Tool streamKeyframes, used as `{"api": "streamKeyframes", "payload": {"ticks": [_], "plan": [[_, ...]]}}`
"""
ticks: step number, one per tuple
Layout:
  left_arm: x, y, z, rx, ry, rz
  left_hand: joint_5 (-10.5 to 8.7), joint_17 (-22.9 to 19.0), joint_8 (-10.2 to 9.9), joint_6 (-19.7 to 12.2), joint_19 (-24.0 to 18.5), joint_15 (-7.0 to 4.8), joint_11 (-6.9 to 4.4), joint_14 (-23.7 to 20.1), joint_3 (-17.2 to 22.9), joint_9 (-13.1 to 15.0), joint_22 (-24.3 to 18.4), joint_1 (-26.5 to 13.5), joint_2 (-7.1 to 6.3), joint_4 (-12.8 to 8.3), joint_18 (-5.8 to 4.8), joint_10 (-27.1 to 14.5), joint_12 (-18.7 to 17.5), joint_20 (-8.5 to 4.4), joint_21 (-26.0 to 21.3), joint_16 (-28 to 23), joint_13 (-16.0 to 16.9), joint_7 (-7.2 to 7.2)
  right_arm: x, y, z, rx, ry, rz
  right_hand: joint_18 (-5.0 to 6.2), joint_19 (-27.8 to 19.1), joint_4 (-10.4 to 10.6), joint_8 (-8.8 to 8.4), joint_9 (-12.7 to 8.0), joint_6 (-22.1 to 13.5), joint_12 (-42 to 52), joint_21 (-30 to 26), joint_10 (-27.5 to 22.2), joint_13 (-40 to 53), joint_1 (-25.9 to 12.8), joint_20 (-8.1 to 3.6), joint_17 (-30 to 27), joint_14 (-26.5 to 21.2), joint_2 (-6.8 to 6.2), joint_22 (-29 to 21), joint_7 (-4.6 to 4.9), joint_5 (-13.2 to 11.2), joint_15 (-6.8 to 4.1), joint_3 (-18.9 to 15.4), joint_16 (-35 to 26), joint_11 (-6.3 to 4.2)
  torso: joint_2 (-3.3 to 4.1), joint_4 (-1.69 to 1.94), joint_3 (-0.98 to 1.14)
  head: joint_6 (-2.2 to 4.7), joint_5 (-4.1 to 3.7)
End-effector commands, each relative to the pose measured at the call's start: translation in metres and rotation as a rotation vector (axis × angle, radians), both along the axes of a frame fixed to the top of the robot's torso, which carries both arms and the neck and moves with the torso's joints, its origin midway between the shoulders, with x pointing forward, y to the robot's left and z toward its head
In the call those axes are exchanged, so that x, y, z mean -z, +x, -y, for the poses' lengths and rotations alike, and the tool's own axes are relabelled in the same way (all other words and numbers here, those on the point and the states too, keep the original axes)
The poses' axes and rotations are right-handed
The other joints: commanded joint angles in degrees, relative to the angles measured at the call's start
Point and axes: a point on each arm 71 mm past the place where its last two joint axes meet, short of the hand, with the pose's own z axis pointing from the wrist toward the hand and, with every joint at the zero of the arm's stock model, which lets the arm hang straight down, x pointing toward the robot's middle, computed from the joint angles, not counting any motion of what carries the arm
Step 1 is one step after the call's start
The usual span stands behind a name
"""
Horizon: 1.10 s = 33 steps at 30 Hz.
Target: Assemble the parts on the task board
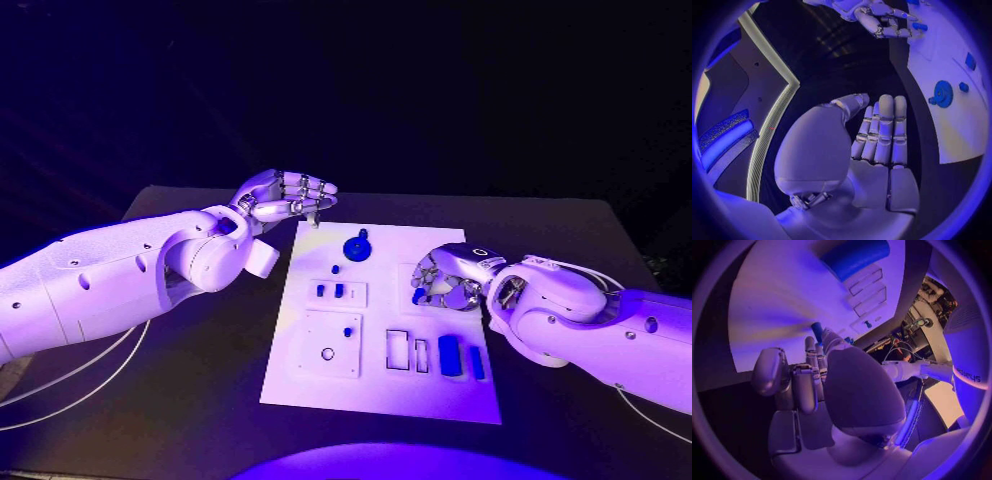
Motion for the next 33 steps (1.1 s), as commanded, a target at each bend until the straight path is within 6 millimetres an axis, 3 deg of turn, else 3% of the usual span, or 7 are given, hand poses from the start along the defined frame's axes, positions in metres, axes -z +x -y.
{"api": "streamKeyframes", "payload": {"ticks": [1,9,18,33], "plan": [[-0.0014,-0.0005,0.0016,0.015,-0.013,0.002,0.08,0.0,-0.1,-0.3,0.0,0.1,0.09,-0.3,-0.3,-0.1,-0.1,-0.5,0.07,-0.1,0.89,-0.4,0.4,0.48,-0.3,0.0,0.0,0.54,0.0006,-0.0003,-0.0016,-0.015,0.014,-0.002,-0.6,0.4,-0.1,-0.4,-0.1,0.9,-1.2,0.4,1.6,0.0,-0.5,-0.07,0.1,3.0,0.04,7.3,-0.04,-0.1,-0.51,2.0,0.3,-0.22,0.02,-0.01,-0.02,-0.08,-0.02],[-0.0015,-0.0008,0.001,0.015,-0.012,0.0,0.08,0.0,-0.1,-0.3,0.0,0.1,0.09,-0.3,-0.3,-0.1,-0.1,-0.5,0.07,-0.1,0.89,-0.4,0.4,0.48,-0.3,0.0,0.0,0.54,0.0037,-0.0002,-0.0033,-0.019,0.008,-0.014,-0.7,0.5,-0.3,-0.51,0.0,2.5,-4.4,0.9,4.8,0.1,-1.3,-0.25,0.1,3.0,-1.25,7.8,-0.08,-0.2,-0.66,7.6,0.4,-0.42,0.03,-0.05,0.02,-0.35,-0.07],[-0.0014,-0.0008,0.0006,0.014,-0.011,-0.001,0.08,0.0,-0.1,-0.3,0.0,0.1,0.09,-0.3,-0.3,-0.1,-0.1,-0.5,0.07,-0.1,0.89,-0.4,0.4,0.48,-0.3,0.0,0.0,0.54,0.0066,0.0,-0.005,-0.022,-0.003,-0.02,-0.7,0.5,-0.5,-0.51,0.1,2.8,-5.1,1.0,5.4,0.2,-1.5,-0.27,0.1,3.0,-1.45,7.9,-0.07,-0.2,-0.68,9.1,0.5,-0.45,-0.03,-0.05,0.01,-0.58,-0.23],[-0.0012,-0.0005,0.0001,0.012,-0.01,-0.002,0.09,0.0,0.0,-0.4,0.2,0.12,0.11,-0.4,-0.4,-0.1,-0.3,-0.4,0.21,-0.1,0.9,-0.6,0.7,0.52,-0.5,0.1,0.0,0.56,0.005,-0.0005,-0.0056,0.0,0.019,0.027,-0.72,0.6,-3.0,0.88,1.4,5.5,-6.7,1.1,9.0,0.8,-2.2,-0.7,0.1,3.0,-1.24,8.4,-0.54,-0.3,-1.21,15.7,0.5,-1.08,-0.06,-0.02,-0.01,-0.62,-0.58]]}}
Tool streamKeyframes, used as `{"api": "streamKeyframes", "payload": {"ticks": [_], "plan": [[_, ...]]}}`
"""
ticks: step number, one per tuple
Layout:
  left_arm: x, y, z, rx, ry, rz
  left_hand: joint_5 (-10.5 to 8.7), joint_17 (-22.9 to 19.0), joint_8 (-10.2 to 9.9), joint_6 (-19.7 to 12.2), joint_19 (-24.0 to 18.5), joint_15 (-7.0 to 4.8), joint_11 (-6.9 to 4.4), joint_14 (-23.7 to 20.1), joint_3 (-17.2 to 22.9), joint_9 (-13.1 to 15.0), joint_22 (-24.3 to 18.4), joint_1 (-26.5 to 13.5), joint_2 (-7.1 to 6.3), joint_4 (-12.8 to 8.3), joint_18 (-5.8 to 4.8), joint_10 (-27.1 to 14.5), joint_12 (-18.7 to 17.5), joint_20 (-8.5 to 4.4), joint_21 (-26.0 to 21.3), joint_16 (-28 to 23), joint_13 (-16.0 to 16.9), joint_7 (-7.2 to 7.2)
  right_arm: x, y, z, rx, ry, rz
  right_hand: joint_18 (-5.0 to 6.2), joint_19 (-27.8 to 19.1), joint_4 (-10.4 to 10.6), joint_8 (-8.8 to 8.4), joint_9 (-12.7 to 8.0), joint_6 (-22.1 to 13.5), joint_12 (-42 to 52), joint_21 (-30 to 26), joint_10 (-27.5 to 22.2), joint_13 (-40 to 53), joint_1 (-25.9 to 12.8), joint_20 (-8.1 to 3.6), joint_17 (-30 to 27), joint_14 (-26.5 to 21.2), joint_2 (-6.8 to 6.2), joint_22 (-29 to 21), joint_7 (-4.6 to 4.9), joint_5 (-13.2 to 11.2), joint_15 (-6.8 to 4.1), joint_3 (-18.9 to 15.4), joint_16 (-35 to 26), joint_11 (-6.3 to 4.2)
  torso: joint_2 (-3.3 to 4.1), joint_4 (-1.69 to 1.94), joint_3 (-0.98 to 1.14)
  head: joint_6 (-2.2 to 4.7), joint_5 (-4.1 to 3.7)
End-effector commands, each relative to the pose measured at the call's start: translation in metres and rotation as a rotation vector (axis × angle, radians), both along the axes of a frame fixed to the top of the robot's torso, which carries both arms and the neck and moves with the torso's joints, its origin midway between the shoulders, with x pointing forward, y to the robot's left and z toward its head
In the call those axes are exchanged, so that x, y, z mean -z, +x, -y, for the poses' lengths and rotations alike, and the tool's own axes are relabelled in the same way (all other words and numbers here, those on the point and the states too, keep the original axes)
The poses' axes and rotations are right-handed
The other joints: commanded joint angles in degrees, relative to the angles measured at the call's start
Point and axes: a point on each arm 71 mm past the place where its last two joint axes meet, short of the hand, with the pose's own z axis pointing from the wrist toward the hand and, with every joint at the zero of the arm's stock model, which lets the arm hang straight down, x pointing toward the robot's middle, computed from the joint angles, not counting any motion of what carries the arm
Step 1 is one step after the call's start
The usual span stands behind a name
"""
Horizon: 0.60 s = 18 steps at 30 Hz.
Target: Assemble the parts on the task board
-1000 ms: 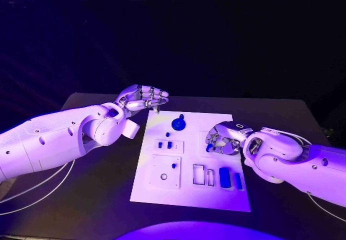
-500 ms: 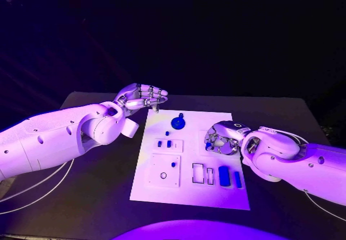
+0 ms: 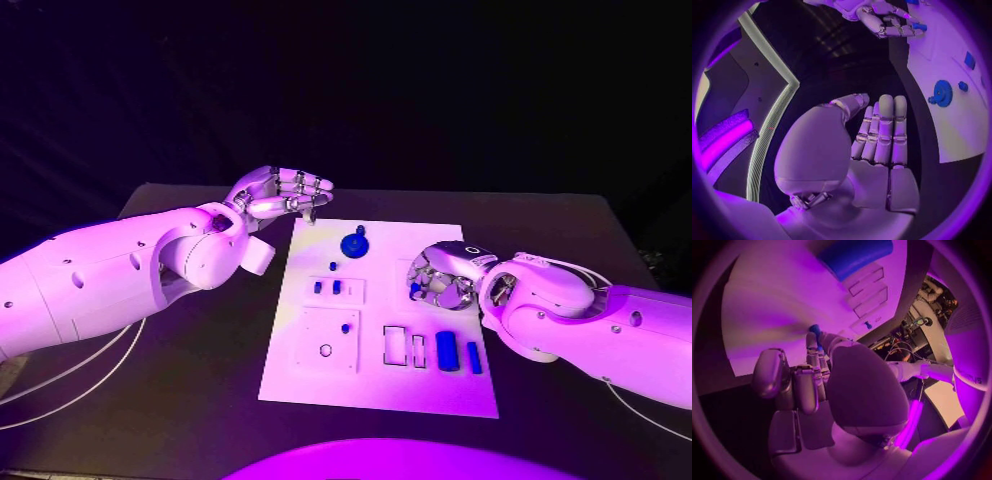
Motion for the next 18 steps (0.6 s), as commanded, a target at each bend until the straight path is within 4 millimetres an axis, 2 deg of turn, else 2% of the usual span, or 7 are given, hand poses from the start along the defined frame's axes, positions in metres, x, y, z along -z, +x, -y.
{"api": "streamKeyframes", "payload": {"ticks": [1,8,18], "plan": [[-0.001,0.0,0.002,0.014,-0.011,0.0,0.09,0.1,0.1,-0.4,0.0,0.13,-0.1,-0.4,-0.4,0.0,-0.1,-0.4,0.25,0.0,0.91,-0.4,0.3,0.31,-0.2,0.1,0.1,0.56,-0.003,-0.002,-0.001,0.003,0.015,0.039,-0.72,0.2,-0.2,0.4,0.5,0.4,-0.4,0.2,0.5,0.1,-0.5,-0.31,-0.1,3.0,0.65,8.4,-0.04,-0.1,-0.4,0.7,0.3,0.1,-0.02,0.04,0.0,0.03,-0.13],[-0.001,0.0,0.002,0.011,-0.009,-0.002,0.1,0.1,0.1,-0.4,0.0,0.13,-0.1,-0.4,-0.4,0.0,-0.1,-0.4,0.31,0.0,0.91,-0.4,0.3,0.31,-0.2,0.1,0.1,0.57,-0.012,-0.006,-0.003,0.001,0.052,0.069,-0.67,0.1,-0.5,0.71,0.9,0.5,-0.9,-0.3,0.9,0.1,-1.7,-0.35,-0.4,2.9,0.78,8.4,-0.03,-0.2,-0.4,1.7,0.2,0.11,-0.02,0.02,0.0,0.06,-0.16],[0.001,0.003,0.0,-0.005,-0.002,-0.005,0.14,0.1,0.1,-0.4,0.0,0.11,-0.11,-0.4,-0.4,0.0,-0.1,-0.3,0.39,0.0,0.91,-0.5,0.4,0.31,-0.3,0.1,0.1,0.56,-0.038,-0.011,-0.005,-0.011,0.1,0.117,-0.65,0.0,-0.7,0.82,1.2,0.5,-1.4,-0.5,0.8,0.1,-2.3,-0.34,-0.5,2.9,0.46,8.4,-0.03,-0.2,-0.37,2.1,0.2,0.15,-0.16,-0.01,-0.03,0.34,-0.23]]}}
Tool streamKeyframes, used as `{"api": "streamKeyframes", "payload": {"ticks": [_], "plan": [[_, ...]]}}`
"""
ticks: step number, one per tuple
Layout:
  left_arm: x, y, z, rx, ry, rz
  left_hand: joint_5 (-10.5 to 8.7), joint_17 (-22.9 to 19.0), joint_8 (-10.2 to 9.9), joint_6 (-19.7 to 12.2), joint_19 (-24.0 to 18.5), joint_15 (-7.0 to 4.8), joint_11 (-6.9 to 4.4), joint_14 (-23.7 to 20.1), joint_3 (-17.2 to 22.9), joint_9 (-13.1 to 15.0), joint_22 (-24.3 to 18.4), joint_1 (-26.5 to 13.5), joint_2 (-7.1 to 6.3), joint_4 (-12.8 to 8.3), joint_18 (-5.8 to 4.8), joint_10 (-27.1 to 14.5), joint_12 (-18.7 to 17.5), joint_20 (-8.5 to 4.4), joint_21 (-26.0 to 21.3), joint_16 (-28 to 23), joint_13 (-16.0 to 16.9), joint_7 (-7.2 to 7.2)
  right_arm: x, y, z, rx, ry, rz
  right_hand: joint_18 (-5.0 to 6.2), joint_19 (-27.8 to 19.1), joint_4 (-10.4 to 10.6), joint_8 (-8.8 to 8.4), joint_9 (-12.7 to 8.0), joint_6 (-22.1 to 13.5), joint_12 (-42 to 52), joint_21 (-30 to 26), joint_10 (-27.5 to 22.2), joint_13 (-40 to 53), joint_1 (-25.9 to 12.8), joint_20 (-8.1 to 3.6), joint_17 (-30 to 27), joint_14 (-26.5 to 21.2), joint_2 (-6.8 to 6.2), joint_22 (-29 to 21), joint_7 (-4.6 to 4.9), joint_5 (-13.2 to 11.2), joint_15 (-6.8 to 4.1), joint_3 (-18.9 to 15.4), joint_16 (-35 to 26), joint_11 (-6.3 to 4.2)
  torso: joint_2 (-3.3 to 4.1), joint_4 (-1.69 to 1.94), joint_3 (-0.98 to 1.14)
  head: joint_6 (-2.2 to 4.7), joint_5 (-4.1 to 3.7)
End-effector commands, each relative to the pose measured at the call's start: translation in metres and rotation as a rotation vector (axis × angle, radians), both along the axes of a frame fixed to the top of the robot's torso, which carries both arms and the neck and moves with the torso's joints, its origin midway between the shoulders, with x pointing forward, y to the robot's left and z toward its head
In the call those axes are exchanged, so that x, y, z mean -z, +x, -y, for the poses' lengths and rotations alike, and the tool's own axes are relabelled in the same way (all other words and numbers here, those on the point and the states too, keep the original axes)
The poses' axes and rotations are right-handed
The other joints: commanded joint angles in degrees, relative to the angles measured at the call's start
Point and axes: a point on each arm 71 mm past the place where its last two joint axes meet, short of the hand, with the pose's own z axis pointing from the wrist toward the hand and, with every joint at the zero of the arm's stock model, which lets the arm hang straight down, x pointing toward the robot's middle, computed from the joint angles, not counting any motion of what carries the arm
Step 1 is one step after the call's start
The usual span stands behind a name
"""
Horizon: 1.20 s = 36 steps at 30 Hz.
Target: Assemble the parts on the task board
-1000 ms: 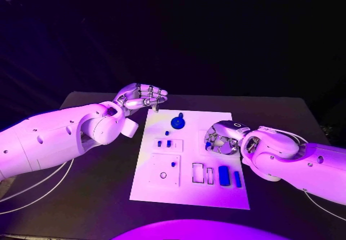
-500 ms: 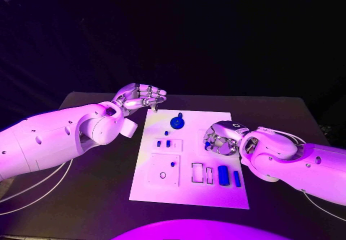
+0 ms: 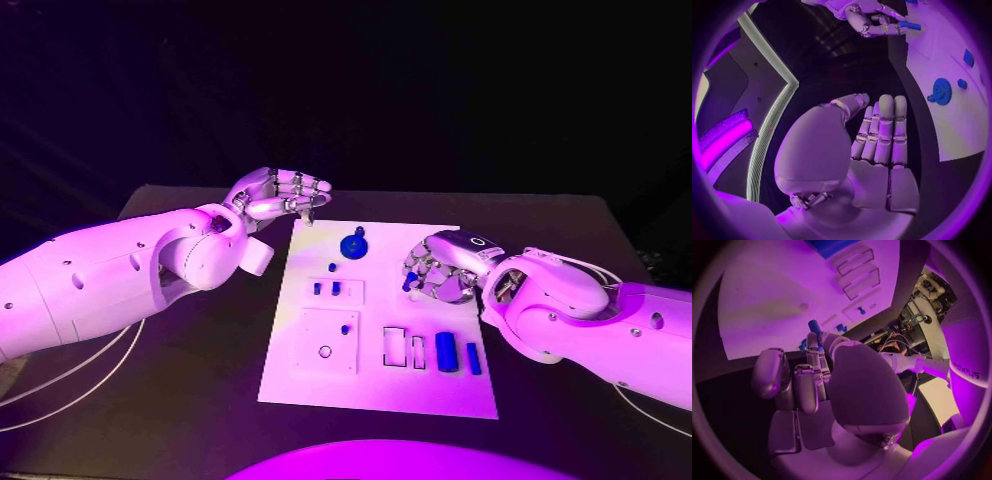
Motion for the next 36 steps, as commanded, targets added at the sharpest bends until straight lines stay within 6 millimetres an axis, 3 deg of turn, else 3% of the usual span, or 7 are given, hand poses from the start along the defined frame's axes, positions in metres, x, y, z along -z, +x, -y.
{"api": "streamKeyframes", "payload": {"ticks": [1,9,16,22,26,36], "plan": [[-0.001,0.001,0.002,0.004,-0.007,0.0,0.14,0.1,0.1,-0.4,0.0,0.11,0.1,-0.4,-0.4,0.0,-0.1,-0.3,0.39,0.0,0.91,-0.3,0.4,0.31,-0.3,0.1,0.1,0.56,-0.01,-0.003,-0.002,-0.007,0.028,0.035,-0.64,0.0,-0.1,0.47,1.2,0.5,-0.2,-0.3,0.2,0.0,-0.5,-0.34,0.0,2.9,0.08,8.3,0.03,0.2,-0.36,0.4,0.2,0.21,-0.12,-0.03,-0.04,0.16,0.01],[0.0,0.002,0.003,0.006,-0.01,-0.001,0.15,0.1,0.1,-0.4,0.1,0.11,0.11,-0.4,-0.4,0.0,-0.1,-0.3,0.42,0.0,0.92,-0.3,0.4,0.3,-0.3,0.1,0.1,0.57,-0.021,-0.015,-0.018,-0.055,0.074,0.03,-0.65,0.0,-0.2,0.54,1.3,0.5,-0.5,-0.3,0.1,0.0,-0.7,-0.32,0.0,2.9,0.0,8.4,0.06,0.2,-0.34,0.6,0.2,0.24,0.03,-0.01,0.02,0.37,0.47],[0.0,0.002,0.005,0.01,-0.012,-0.002,0.15,0.1,0.1,-0.4,0.1,0.11,0.11,-0.4,-0.4,0.0,-0.1,-0.3,0.42,0.0,0.92,-0.3,0.4,0.3,-0.3,0.1,0.1,0.57,-0.017,-0.031,-0.05,-0.143,0.119,0.006,-0.64,0.0,-0.3,0.56,1.3,0.5,-0.5,-0.3,0.1,0.0,-0.7,-0.32,0.0,2.9,-0.01,8.3,0.09,0.2,-0.33,0.8,0.2,0.26,0.06,-0.02,-0.06,0.38,1.45],[0.0,0.002,0.006,0.013,-0.014,-0.002,0.15,0.1,0.1,-0.4,0.1,0.11,0.11,-0.4,-0.4,0.0,-0.1,-0.3,0.42,0.0,0.92,-0.3,0.4,0.3,-0.3,0.1,0.1,0.57,-0.006,-0.045,-0.078,-0.215,0.145,-0.014,-0.61,0.0,-0.5,0.57,1.4,0.4,-0.7,-0.5,0.1,-0.1,-0.8,-0.31,-0.1,2.9,-0.02,8.3,0.16,0.2,-0.31,1.0,0.1,0.29,0.15,0.11,0.0,0.08,2.48],[0.0,0.002,0.008,0.016,-0.015,-0.003,0.15,0.1,0.1,-0.4,0.1,0.11,0.11,-0.4,-0.4,0.0,-0.1,-0.3,0.42,0.0,0.92,-0.3,0.4,0.3,-0.3,0.1,0.1,0.57,0.006,-0.054,-0.093,-0.254,0.158,-0.041,-0.6,-0.1,-0.7,0.58,1.4,0.4,-0.7,-0.6,0.1,-0.1,-0.8,-0.3,-0.1,2.9,-0.03,8.3,0.18,0.2,-0.29,1.1,0.1,0.31,0.15,0.12,-0.07,-0.1,2.97],[0.0,0.002,0.009,0.018,-0.015,-0.004,0.15,0.1,0.1,-0.4,0.1,0.11,0.11,-0.4,-0.4,0.0,-0.1,-0.3,0.42,0.0,0.92,-0.3,0.4,0.3,-0.3,0.1,0.1,0.57,0.032,-0.066,-0.109,-0.288,0.155,-0.088,-0.58,-0.1,-0.7,0.59,1.5,0.4,-0.8,-0.7,0.1,-0.1,-0.8,-0.29,-0.1,2.9,-0.02,8.3,0.21,0.2,-0.28,1.2,0.1,0.34,0.11,-0.05,-0.01,-0.73,4.17]]}}
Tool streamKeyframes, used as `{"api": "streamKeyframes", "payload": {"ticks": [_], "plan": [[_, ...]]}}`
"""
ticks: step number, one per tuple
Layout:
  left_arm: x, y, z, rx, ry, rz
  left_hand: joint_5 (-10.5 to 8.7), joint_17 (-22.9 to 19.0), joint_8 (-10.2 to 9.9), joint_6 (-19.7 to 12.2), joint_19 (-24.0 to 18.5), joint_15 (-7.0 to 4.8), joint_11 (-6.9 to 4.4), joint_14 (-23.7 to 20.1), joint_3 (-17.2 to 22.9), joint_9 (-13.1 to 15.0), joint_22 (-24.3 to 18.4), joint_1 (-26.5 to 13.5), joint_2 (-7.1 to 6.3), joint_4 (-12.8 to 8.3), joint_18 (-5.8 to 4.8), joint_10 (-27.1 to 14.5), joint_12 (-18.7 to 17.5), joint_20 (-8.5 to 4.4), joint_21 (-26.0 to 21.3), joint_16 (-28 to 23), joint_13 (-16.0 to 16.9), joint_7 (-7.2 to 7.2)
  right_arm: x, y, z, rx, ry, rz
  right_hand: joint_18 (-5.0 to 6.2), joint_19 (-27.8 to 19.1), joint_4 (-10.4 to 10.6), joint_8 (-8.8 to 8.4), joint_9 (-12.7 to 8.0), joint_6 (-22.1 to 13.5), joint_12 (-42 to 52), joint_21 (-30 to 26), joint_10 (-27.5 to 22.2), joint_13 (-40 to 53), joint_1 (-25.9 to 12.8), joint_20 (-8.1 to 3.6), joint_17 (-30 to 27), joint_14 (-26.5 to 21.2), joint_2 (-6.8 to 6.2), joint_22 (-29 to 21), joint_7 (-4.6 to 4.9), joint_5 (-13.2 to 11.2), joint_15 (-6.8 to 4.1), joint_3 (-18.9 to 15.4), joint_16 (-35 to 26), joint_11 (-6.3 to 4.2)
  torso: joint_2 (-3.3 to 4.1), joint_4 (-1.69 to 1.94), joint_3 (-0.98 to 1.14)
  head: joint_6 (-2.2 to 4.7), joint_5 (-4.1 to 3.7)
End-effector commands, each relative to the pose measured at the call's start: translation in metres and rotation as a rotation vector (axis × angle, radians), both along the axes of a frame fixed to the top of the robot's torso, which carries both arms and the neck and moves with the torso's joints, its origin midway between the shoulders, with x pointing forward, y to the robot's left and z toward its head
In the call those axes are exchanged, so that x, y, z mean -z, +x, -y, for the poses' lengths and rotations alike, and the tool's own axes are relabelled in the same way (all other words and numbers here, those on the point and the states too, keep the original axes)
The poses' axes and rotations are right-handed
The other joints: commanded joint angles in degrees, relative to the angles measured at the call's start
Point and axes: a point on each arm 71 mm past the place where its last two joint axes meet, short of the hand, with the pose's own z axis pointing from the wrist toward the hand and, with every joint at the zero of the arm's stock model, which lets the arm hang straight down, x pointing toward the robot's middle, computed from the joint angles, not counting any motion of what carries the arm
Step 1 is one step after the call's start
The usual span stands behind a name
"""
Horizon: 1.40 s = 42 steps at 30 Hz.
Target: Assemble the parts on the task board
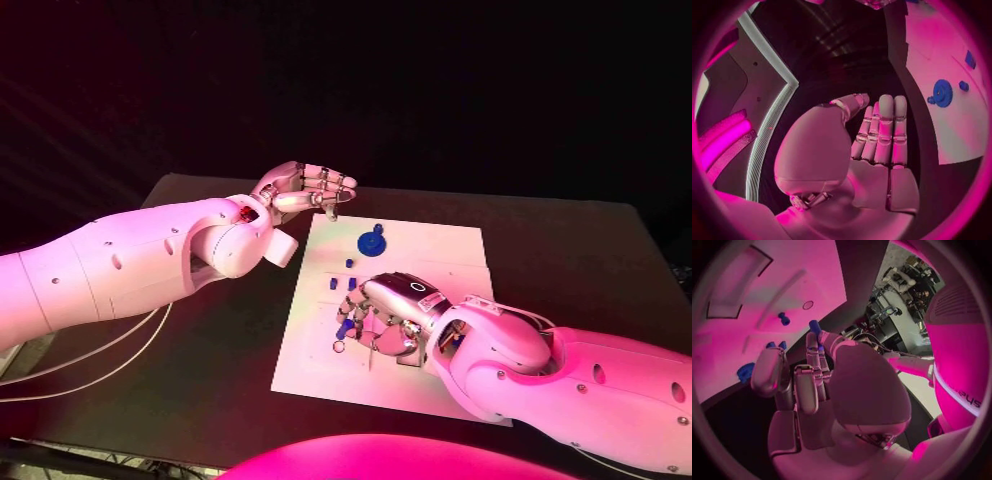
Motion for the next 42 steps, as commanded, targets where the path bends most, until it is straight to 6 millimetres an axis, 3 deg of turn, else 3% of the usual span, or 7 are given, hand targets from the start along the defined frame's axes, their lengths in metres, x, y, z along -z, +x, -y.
{"api": "streamKeyframes", "payload": {"ticks": [1,15,42], "plan": [[-0.001,0.0,0.002,0.012,-0.012,0.0,0.16,0.1,0.1,-0.4,0.1,0.11,0.11,-0.4,-0.4,0.0,-0.1,-0.3,0.41,0.0,0.92,-0.3,0.2,0.31,-0.3,0.1,0.1,0.57,0.005,-0.003,-0.003,-0.031,-0.002,0.015,-0.58,-0.1,-0.1,0.14,1.4,0.2,-0.3,-0.3,0.1,-0.1,-0.6,-0.29,0.0,2.9,0.22,8.3,0.15,0.2,-0.29,0.3,0.1,0.32,-0.02,-0.08,0.07,-0.27,0.52],[-0.001,0.0,0.003,0.015,-0.013,-0.002,0.17,0.1,0.1,-0.5,0.2,0.13,0.13,-0.4,-0.4,0.0,-0.1,-0.3,0.42,0.0,0.92,-0.5,0.3,0.3,-0.4,0.2,0.1,0.59,0.022,-0.003,-0.007,-0.025,-0.03,0.004,-0.58,-0.1,-0.2,0.15,1.5,0.1,-0.4,-0.4,0.2,-0.1,-0.7,-0.28,-0.1,2.9,0.25,8.3,0.18,0.2,-0.26,0.5,0.1,0.35,0.01,-0.03,0.09,-0.55,0.81],[-0.001,0.0,0.001,0.015,-0.011,-0.005,0.17,0.1,0.2,-0.5,0.2,0.14,0.14,-0.4,-0.4,0.0,-0.2,-0.3,0.43,0.0,0.91,-0.5,0.4,0.31,-0.4,0.2,0.1,0.6,0.037,0.0,-0.01,-0.011,-0.128,-0.015,-0.48,-0.3,-0.7,0.09,1.7,-0.2,-0.8,-1.0,0.1,-0.1,-1.2,-0.21,-0.3,2.9,0.08,8.2,0.34,0.1,-0.16,0.9,0.0,0.47,-0.01,-0.05,-0.04,-1.1,1.06]]}}
